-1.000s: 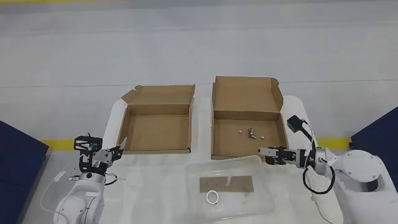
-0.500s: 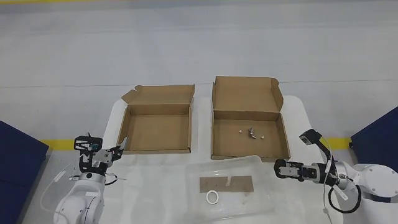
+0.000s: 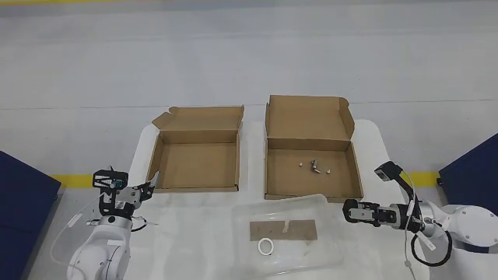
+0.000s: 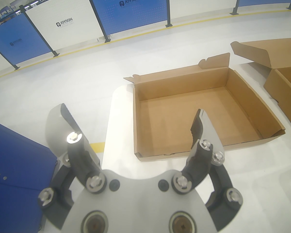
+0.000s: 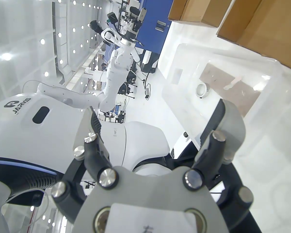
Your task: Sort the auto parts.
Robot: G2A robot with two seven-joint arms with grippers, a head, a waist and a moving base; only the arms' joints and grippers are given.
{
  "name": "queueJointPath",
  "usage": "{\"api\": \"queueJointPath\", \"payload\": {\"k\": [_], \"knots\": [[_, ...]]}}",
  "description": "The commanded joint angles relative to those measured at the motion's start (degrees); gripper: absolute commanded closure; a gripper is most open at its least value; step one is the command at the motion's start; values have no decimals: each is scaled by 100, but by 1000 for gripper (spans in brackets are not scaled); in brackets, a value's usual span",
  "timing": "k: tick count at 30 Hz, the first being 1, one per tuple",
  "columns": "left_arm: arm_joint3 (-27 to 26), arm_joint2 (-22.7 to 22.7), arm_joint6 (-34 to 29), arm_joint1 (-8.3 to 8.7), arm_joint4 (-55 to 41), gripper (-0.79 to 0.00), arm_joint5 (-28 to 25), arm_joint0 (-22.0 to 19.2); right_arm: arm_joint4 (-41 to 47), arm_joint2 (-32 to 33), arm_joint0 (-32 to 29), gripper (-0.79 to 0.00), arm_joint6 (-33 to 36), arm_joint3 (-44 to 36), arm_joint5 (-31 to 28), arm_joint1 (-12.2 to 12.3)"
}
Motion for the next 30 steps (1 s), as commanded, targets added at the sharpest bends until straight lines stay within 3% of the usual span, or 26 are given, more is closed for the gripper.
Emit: {"api": "queueJointPath", "payload": {"k": [1,2,4,14,16,18,21,30], "knots": [[-203,83,-216,11,117,-785,-312,58,1,0,0,-785,0,0,0,0],[-277,86,-510,24,-172,-785,-750,111,1,0,0,-785,0,0,0,0],[-442,-35,-791,69,86,-785,-1130,131,1,0,0,-785,0,0,0,0],[-572,-15,-932,84,372,-785,-1196,118,1,0,0,-785,0,0,0,0],[-926,11,-1325,108,581,-785,-1467,124,1,0,0,-785,0,0,0,0],[-1354,20,-2107,157,912,-785,-2017,151,1,0,0,-785,0,0,0,0],[-1780,109,-3091,174,697,-785,-2421,153,1,0,0,-785,0,0,0,0],[-1753,116,-3125,177,744,-785,-2430,159,1,0,0,-785,0,0,0,0]]}}
